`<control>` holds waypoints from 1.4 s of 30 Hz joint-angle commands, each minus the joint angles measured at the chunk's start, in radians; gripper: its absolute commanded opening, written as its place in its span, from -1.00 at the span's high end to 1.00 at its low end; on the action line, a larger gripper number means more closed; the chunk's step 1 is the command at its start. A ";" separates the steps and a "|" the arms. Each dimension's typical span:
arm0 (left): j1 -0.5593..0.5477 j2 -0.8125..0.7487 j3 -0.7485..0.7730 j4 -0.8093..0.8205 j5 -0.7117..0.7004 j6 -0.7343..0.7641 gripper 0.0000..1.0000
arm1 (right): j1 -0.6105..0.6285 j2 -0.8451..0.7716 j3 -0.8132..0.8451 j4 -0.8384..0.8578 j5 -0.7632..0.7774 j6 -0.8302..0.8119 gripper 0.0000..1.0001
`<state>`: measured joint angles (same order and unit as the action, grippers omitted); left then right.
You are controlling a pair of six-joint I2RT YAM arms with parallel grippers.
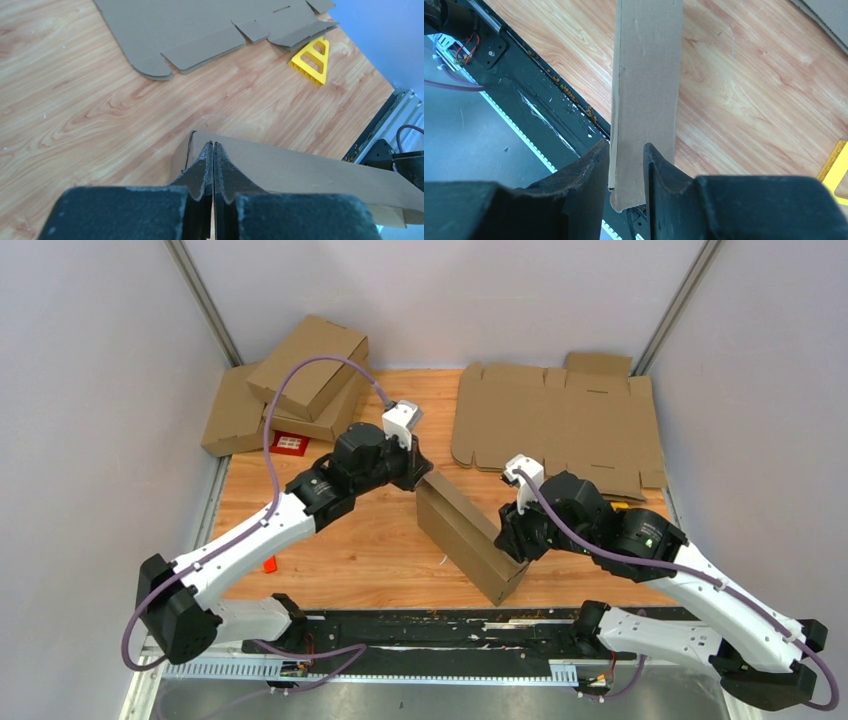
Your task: Fold the paper box
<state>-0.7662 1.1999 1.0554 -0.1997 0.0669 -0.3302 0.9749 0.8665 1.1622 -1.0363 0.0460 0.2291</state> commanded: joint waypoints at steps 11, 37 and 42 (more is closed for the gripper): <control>-0.004 0.031 -0.144 0.090 0.022 0.011 1.00 | 0.005 -0.007 -0.061 -0.055 -0.050 -0.011 0.69; -0.004 0.015 -0.306 0.205 -0.004 0.007 1.00 | 0.005 -0.054 -0.047 -0.058 0.041 0.108 0.87; -0.004 -0.001 -0.266 0.148 -0.010 0.022 1.00 | 0.004 -0.079 -0.039 -0.103 0.005 0.138 1.00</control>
<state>-0.7662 1.1957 0.7826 0.1307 0.0887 -0.3355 0.9749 0.8173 1.0924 -1.0843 0.0532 0.3214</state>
